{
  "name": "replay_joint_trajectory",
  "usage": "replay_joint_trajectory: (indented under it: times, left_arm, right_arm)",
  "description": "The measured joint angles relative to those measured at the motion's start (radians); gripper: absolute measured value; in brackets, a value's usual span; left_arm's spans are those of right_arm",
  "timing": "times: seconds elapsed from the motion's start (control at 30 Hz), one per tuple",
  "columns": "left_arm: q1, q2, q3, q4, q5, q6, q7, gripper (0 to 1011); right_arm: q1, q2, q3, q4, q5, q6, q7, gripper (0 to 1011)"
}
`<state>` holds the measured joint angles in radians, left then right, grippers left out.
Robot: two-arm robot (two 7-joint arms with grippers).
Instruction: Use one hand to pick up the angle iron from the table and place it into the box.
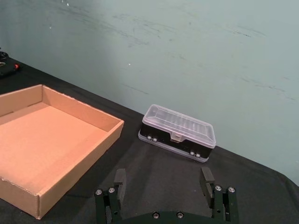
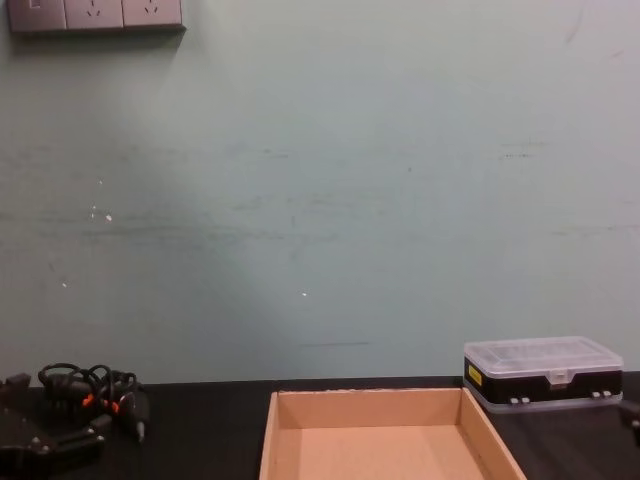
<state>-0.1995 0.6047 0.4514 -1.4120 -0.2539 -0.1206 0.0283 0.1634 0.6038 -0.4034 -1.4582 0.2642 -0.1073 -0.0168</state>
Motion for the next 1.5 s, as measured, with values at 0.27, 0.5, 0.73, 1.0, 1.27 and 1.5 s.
replay_joint_trajectory:
  times: [0.27,0.5,0.73,1.0,1.27,1.5]
  left_arm:
    - [0.000,0.000,0.000,0.000,0.000,0.000,0.000,1000]
    - [0.000,0.000,0.000,0.000,0.000,0.000,0.000,1000]
    - [0.000,0.000,0.000,0.000,0.000,0.000,0.000,1000]
    - [0.000,0.000,0.000,0.000,0.000,0.000,0.000,1000]
    - [0.000,0.000,0.000,0.000,0.000,0.000,0.000,1000]
    - [0.000,0.000,0.000,0.000,0.000,0.000,0.000,1000]
  right_arm:
    - [-0.063,0.040,0.070,-0.109,0.056,0.048,0.033,1002]
    - [-0.137,0.117,0.164,-0.256,0.155,0.187,0.090,1002]
    - [-0.208,0.202,0.261,-0.380,0.269,0.325,0.184,1002]
    - [-0.302,0.259,0.383,-0.486,0.392,0.446,0.261,1002]
    - [-0.388,0.297,0.465,-0.559,0.511,0.569,0.294,1002]
    - [-0.450,0.326,0.494,-0.601,0.585,0.651,0.295,1002]
